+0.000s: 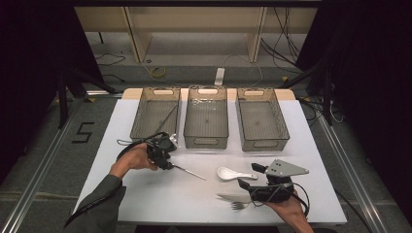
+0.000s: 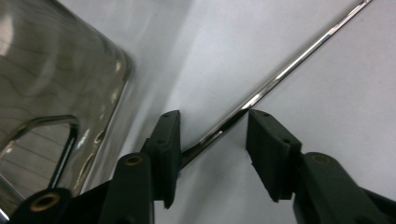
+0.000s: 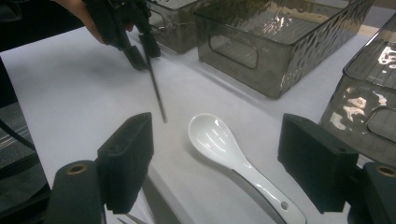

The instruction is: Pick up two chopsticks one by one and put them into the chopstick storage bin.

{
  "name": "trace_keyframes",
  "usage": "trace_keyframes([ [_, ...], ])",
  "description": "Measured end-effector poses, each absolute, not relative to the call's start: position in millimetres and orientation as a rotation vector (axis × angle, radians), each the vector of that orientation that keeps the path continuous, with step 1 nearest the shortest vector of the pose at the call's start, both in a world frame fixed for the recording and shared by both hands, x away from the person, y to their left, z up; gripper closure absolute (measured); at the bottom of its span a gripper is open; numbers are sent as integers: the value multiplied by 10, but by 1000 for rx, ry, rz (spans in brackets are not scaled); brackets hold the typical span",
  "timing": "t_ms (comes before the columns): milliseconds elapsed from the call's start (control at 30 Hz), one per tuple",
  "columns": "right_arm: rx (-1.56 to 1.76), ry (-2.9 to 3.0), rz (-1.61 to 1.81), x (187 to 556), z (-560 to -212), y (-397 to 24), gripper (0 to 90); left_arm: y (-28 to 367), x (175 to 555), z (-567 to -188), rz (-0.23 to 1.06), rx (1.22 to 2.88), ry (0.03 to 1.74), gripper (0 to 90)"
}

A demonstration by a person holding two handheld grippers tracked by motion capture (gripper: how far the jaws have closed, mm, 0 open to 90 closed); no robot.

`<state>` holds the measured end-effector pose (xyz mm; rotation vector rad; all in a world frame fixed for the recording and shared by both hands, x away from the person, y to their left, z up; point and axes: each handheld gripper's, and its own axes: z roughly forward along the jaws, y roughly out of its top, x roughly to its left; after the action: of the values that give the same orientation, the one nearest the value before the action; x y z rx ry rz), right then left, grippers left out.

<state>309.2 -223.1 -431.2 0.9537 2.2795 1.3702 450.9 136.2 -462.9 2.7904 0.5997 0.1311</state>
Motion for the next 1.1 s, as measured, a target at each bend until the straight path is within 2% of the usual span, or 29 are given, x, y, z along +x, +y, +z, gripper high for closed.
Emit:
trace_keyframes([
  [300,954,2285,1363,3092,-4315,-2233,276,1339,4448,-4600,126,2886,524,631],
  [633,961,2284,1364,3093,-4317,-2235,276,1307,4391,-4602,109,2908,488,735],
  [1100,956,2283,1359,3089,-4317,-2234,276,1299,4370,-4600,98,2920,428,816],
])
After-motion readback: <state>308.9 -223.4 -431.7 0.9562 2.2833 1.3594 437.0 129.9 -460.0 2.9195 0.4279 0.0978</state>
